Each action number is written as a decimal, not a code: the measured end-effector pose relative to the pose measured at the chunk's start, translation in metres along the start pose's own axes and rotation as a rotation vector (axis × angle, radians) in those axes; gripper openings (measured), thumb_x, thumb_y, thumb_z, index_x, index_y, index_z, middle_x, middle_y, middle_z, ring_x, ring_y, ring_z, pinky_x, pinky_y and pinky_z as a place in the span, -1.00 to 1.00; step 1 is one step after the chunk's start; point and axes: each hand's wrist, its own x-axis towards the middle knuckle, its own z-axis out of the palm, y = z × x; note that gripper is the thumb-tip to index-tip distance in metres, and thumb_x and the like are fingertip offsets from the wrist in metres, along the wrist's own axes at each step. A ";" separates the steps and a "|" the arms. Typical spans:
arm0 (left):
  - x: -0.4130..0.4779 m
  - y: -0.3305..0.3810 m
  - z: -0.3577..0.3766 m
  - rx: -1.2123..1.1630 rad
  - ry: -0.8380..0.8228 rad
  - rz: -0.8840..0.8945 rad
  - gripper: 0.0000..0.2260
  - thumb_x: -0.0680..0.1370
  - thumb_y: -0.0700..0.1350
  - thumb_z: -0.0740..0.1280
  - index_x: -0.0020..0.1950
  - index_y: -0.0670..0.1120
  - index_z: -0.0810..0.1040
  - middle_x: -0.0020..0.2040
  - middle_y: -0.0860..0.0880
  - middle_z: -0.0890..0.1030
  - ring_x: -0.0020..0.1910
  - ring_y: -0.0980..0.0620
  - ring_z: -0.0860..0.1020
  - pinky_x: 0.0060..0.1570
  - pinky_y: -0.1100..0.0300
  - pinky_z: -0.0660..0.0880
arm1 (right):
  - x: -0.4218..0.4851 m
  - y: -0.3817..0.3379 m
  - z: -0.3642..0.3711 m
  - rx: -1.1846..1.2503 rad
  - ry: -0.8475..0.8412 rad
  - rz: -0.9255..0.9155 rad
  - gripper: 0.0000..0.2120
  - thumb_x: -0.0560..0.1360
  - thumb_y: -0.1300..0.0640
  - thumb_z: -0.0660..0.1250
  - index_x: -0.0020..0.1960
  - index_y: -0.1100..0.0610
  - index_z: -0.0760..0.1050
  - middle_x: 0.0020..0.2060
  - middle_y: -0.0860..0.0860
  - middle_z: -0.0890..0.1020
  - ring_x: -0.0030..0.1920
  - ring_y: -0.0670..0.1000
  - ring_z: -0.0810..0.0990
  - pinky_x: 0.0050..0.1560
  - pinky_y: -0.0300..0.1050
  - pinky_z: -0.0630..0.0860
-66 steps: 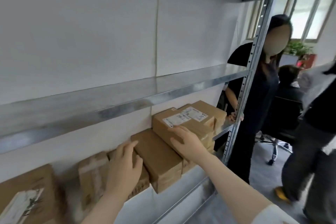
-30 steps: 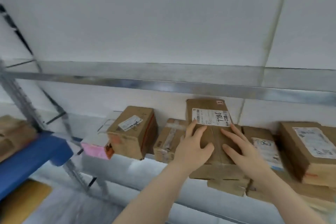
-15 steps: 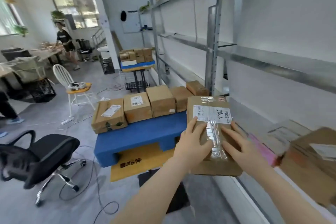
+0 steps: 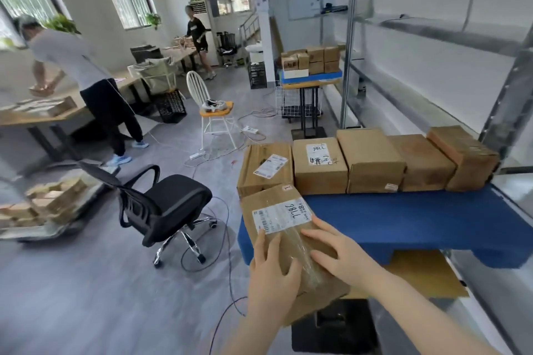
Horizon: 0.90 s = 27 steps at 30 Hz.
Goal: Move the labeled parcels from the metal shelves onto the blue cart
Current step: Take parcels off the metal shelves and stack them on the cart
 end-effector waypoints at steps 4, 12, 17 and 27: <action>0.017 -0.004 0.023 0.007 0.071 -0.146 -0.49 0.54 0.05 0.23 0.48 0.13 0.21 0.55 0.15 -0.08 0.48 0.00 0.14 0.29 0.10 0.30 | 0.045 0.031 0.000 -0.034 -0.148 -0.049 -0.61 0.53 -0.11 0.24 0.30 -0.43 0.31 0.41 -0.48 0.05 0.36 -0.33 0.16 0.31 -0.27 0.17; 0.046 0.028 0.088 -0.078 0.139 -0.383 -0.48 0.55 0.02 0.23 0.49 0.08 0.17 0.55 0.10 -0.13 0.48 -0.01 0.06 0.38 0.11 0.21 | 0.108 0.094 -0.034 -0.227 -0.420 -0.142 -0.57 0.53 -0.09 0.18 0.27 -0.55 0.20 0.36 -0.58 -0.06 0.36 -0.28 0.18 0.31 -0.21 0.23; 0.065 0.041 0.110 -0.087 0.111 -0.462 -0.46 0.55 0.03 0.21 0.50 0.06 0.12 0.54 0.09 -0.17 0.45 -0.04 0.10 0.32 0.11 0.26 | 0.139 0.104 -0.055 -0.355 -0.455 -0.203 -0.51 0.54 0.02 0.15 0.31 -0.48 0.19 0.41 -0.49 0.00 0.40 -0.19 0.21 0.32 -0.18 0.28; 0.152 -0.023 0.028 0.444 -0.033 -0.261 -0.50 0.59 0.12 0.06 0.53 0.18 0.05 0.58 -0.02 -0.08 0.53 -0.13 -0.13 0.44 -0.18 -0.10 | 0.070 0.076 0.001 -0.454 0.082 0.239 -0.46 0.50 -0.30 0.10 0.45 -0.25 0.13 0.54 -0.06 -0.19 0.50 0.08 -0.32 0.44 0.20 0.02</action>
